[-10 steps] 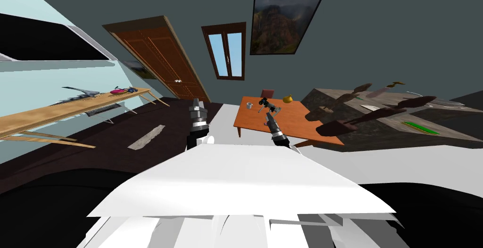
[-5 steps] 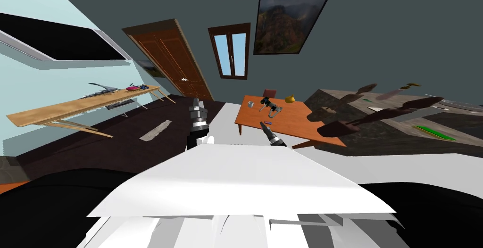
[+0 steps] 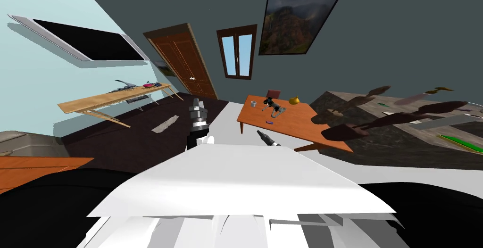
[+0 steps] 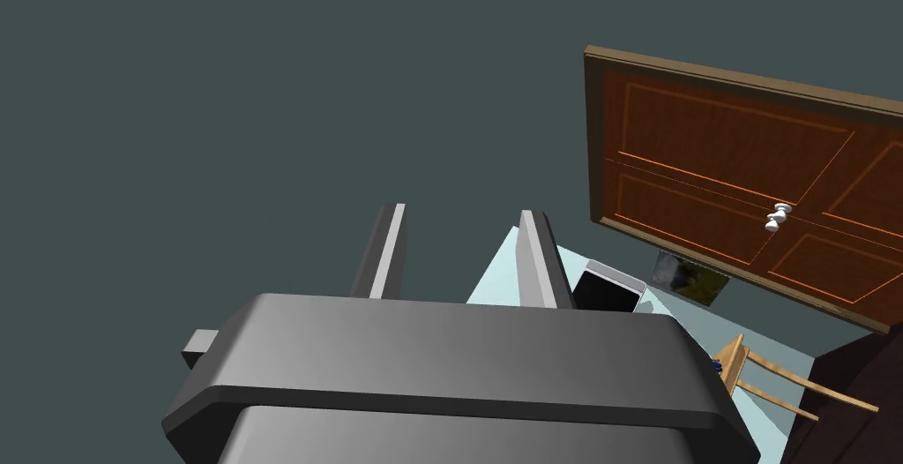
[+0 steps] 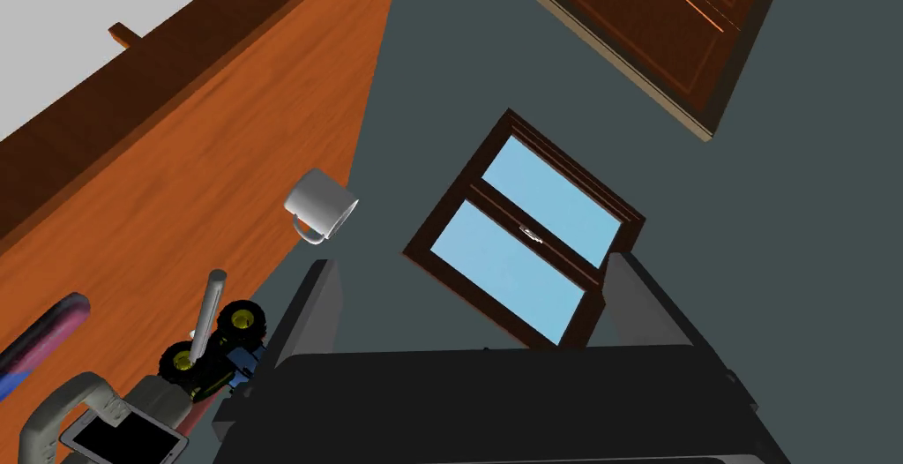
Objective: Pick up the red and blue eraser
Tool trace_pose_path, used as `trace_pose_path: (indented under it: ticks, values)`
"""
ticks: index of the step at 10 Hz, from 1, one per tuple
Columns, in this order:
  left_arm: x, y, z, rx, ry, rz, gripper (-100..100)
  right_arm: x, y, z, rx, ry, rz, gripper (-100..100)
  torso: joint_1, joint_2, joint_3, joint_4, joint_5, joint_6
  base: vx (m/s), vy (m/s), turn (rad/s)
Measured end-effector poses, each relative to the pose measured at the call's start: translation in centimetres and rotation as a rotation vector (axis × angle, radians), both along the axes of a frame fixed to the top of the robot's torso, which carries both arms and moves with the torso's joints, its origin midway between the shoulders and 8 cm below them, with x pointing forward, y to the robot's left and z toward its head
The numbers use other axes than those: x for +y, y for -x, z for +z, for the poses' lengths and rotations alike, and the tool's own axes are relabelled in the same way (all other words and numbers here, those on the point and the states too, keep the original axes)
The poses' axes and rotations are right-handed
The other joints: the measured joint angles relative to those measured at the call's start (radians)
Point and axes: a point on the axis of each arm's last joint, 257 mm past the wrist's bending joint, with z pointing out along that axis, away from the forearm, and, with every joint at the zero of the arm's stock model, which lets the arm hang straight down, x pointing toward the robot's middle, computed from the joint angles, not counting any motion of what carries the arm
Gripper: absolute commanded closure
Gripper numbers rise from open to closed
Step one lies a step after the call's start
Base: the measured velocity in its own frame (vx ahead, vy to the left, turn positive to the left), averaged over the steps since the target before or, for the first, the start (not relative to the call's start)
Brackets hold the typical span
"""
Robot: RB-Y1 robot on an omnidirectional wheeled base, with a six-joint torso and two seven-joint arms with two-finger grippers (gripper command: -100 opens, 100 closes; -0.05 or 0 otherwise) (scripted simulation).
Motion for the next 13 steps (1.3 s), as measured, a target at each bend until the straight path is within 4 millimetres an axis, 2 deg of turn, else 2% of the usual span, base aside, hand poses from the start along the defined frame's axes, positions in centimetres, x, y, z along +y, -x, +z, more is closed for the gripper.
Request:
trace_pose_path:
  ticks: [1, 2, 3, 4, 5, 8, 9, 10, 11, 13]
  values:
    - [0.0, 0.0, 0.0, 0.0, 0.0, 0.0, 0, -0.1, 1.1, -1.2, 0.028, 0.034, 0.019, -100, 0.0, -0.001, 0.0, 0.0, 0.0, 0.001, -0.048, -0.01, 0.187]
    - [0.0, 0.0, 0.0, 0.0, 0.0, 0.0, 0, -0.7, 2.4, -3.1, 0.069, 0.083, 0.044, -100, 0.0, -0.002, -0.001, 0.0, 0.0, 0.0, -0.06, -0.023, 0.294]
    - [0.0, 0.0, 0.0, 0.0, 0.0, 0.0, 0, -0.8, 4.6, -5.9, 0.119, 0.137, 0.075, -100, 0.0, -0.002, -0.001, 0.0, 0.0, 0.0, -0.048, -0.013, 0.099]
    - [0.0, 0.0, 0.0, 0.0, 0.0, 0.0, 0, -1.3, 5.7, -6.9, 0.144, 0.174, 0.096, -100, 0.0, -0.002, -0.001, 0.0, 0.0, 0.001, -0.036, 0.0, 0.207]
    - [0.0, 0.0, 0.0, 0.0, 0.0, 0.0, 0, -2.2, 7.0, -8.9, 0.186, 0.22, 0.116, -100, 0.001, -0.003, -0.002, 0.0, 0.0, 0.0, -0.024, -0.003, 0.112]
    - [0.0, 0.0, 0.0, 0.0, 0.0, 0.0, 0, -4.8, 10.1, -12.0, 0.267, 0.329, 0.169, -100, 0.001, -0.005, -0.002, -0.001, 0.0, 0.001, -0.021, -0.002, 0.205]
    - [0.0, 0.0, 0.0, 0.0, 0.0, 0.0, 0, -6.2, 11.5, -13.3, 0.304, 0.381, 0.195, -100, 0.0, -0.005, -0.003, -0.001, 0.0, 0.0, -0.012, -0.007, 0.425]
    - [0.0, 0.0, 0.0, 0.0, 0.0, 0.0, 0, -7.3, 13.9, -14.9, 0.348, 0.441, 0.23, -100, 0.0, -0.005, -0.003, -0.001, 0.0, 0.0, -0.005, -0.014, 0.085]
    - [0.0, 0.0, 0.0, 0.0, 0.0, 0.0, 0, -8.5, 15.1, -15.7, 0.373, 0.478, 0.246, -100, 0.0, -0.006, -0.003, -0.001, 0.0, 0.001, 0.002, -0.002, 0.238]
    - [0.0, 0.0, 0.0, 0.0, 0.0, 0.0, 0, -12.3, 18.9, -18.2, 0.449, 0.585, 0.303, -100, 0.0, -0.007, -0.004, -0.001, 0.0, 0.0, 0.028, -0.015, 0.385]
